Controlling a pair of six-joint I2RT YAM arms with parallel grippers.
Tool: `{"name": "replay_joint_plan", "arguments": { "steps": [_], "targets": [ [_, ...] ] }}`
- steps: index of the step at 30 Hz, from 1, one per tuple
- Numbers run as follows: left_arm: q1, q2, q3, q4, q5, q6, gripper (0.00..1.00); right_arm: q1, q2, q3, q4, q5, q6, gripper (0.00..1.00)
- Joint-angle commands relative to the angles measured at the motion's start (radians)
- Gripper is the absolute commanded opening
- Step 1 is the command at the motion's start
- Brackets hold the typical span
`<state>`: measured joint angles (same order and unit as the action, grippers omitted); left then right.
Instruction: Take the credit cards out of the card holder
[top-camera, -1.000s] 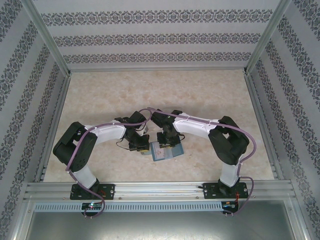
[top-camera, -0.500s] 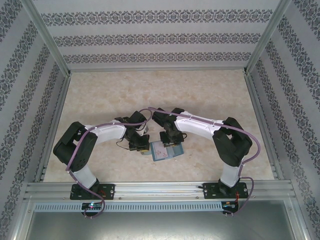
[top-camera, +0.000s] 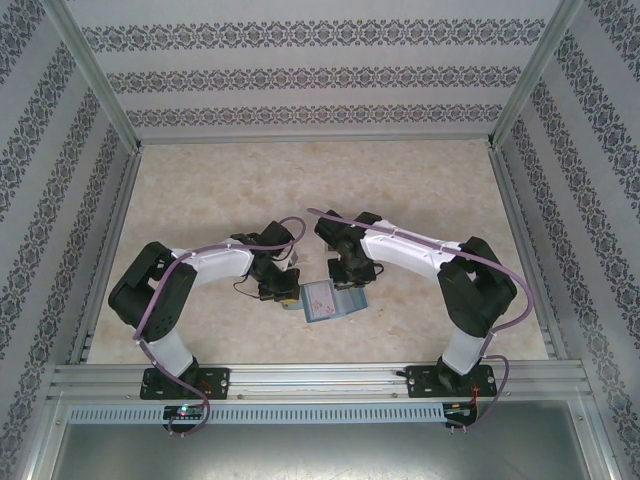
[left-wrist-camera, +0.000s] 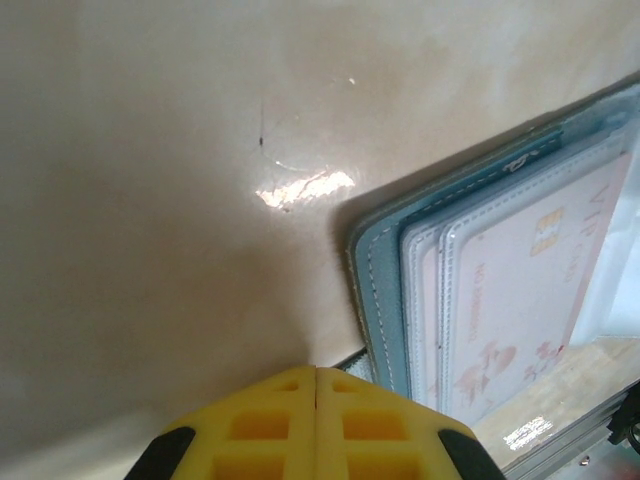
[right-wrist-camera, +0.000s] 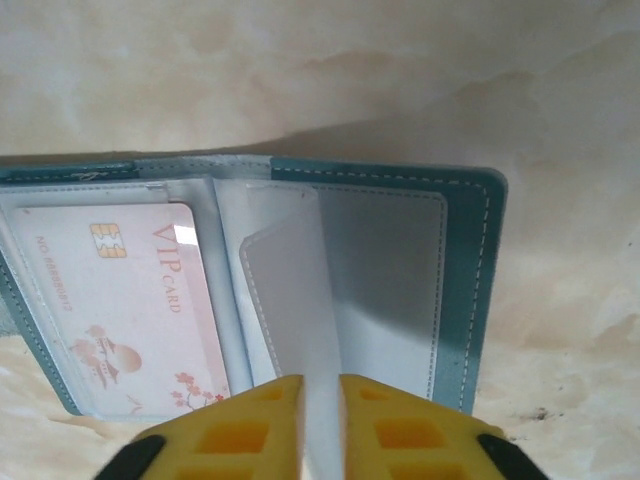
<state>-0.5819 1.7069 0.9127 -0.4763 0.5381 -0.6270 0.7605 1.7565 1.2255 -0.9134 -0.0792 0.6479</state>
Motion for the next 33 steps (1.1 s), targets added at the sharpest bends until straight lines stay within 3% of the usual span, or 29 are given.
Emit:
{"name": "replay_joint_plan", "arguments": {
  "steps": [1,5,13,27,33],
  "targets": [
    [-0.007,0.014,0.025,-0.036,-0.018,0.026,0.02,-0.01,-0.023,-0.017,0.007,-0.011,-0.007,0.13],
    [-0.007,0.015,0.026,-0.039,-0.019,0.026,0.02,-0.014,-0.024,-0.021,0.002,0.002,-0.011,0.05],
    [-0.008,0.018,0.044,-0.066,-0.04,0.036,0.02,-0.029,-0.032,-0.023,-0.056,0.085,-0.022,0.0],
    [-0.021,-0.022,0.108,-0.108,-0.015,0.018,0.02,-0.027,-0.069,0.058,-0.164,0.13,-0.031,0.17],
    [-0.032,-0.02,0.119,-0.088,0.002,0.001,0.02,-0.032,-0.118,0.005,0.012,-0.069,0.003,0.18]
  ]
}}
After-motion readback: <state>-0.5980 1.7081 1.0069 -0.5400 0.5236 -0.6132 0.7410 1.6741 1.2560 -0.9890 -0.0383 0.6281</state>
